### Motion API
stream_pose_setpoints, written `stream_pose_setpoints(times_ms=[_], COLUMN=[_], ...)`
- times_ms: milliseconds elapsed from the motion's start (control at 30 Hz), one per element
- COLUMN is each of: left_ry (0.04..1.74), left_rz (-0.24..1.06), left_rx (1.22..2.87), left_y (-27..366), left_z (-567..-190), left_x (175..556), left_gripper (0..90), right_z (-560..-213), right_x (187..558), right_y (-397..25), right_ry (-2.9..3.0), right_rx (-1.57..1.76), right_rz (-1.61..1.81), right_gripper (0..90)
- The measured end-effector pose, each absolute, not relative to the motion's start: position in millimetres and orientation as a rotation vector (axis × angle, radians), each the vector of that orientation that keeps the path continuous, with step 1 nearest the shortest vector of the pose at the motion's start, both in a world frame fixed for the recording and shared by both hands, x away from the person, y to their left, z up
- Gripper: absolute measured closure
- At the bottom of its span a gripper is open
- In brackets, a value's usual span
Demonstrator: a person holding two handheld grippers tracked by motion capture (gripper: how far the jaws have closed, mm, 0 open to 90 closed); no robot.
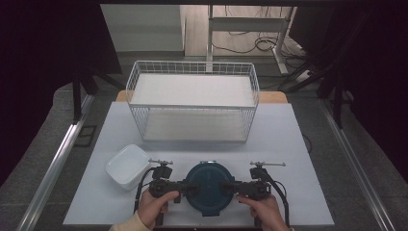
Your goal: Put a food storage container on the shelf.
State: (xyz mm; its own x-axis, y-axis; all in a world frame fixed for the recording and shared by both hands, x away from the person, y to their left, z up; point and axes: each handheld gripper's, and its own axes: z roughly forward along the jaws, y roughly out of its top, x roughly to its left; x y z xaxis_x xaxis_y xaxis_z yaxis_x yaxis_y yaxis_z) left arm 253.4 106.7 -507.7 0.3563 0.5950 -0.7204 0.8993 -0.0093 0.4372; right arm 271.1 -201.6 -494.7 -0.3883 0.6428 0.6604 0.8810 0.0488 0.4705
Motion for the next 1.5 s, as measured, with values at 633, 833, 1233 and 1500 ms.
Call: stream_pose_setpoints(times_ms=[633, 833, 1233, 1500], left_ry=[1.324, 1.317, 1.295, 1.285], left_rz=[-0.355, -0.319, -0.319, -0.312], left_rx=[1.703, 1.702, 1.709, 1.711], left_y=[110, 113, 113, 113], left_z=[-496, -492, -489, -487], left_x=[250, 250, 248, 247], left_gripper=[37.5, 37.5, 38.3, 38.7], right_z=[-488, -485, -480, -478], right_x=[268, 265, 266, 266], right_y=[-200, -196, -197, -197], right_ry=[-2.07, -2.115, -2.14, -2.148], right_rx=[-1.548, -1.518, -1.496, -1.484], right_rz=[-1.289, -1.307, -1.321, -1.329], right_gripper=[36.9, 37.0, 37.0, 37.0])
